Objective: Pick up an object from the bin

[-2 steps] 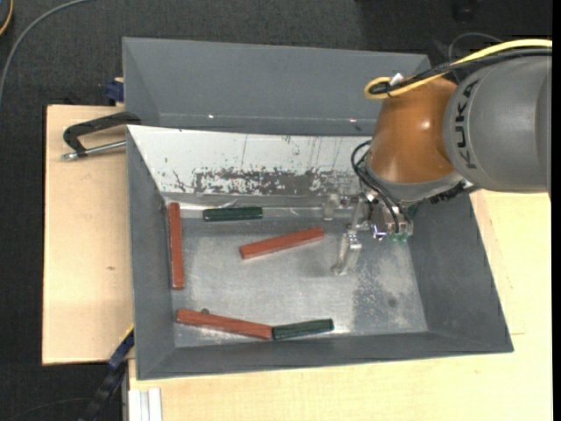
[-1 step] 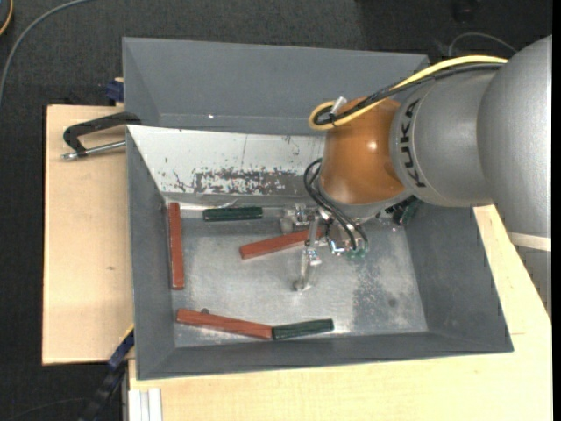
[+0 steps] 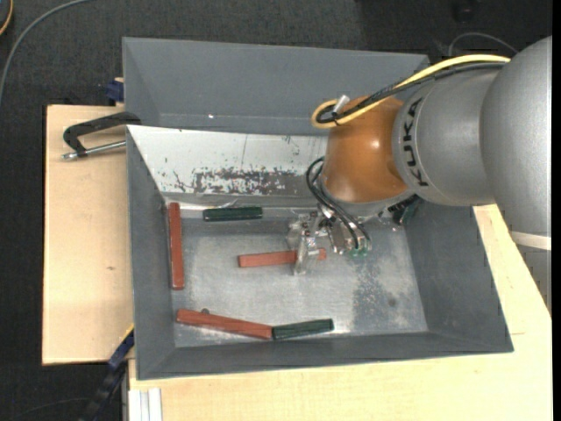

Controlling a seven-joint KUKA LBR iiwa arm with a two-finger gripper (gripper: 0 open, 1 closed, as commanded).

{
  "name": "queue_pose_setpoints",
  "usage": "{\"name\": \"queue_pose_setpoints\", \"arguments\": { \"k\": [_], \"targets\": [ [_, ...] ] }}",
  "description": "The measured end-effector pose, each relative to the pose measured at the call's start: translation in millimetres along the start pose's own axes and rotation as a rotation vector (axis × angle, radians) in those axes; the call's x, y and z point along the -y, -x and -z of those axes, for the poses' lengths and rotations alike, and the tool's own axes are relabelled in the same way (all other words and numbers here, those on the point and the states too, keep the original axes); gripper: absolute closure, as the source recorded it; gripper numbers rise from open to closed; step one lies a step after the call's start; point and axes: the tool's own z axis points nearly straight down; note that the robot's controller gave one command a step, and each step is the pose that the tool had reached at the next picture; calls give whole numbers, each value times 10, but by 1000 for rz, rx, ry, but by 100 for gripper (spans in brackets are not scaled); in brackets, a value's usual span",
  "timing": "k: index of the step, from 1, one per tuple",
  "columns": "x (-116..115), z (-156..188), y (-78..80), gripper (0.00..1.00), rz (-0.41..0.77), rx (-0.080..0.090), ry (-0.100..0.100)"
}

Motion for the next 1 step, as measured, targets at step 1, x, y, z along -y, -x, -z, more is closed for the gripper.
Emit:
{"name": "queue_pose_setpoints", "arguments": {
  "k": [1],
  "targets": [
    [-80, 1483, -160, 100, 194, 9, -1]
  ]
}}
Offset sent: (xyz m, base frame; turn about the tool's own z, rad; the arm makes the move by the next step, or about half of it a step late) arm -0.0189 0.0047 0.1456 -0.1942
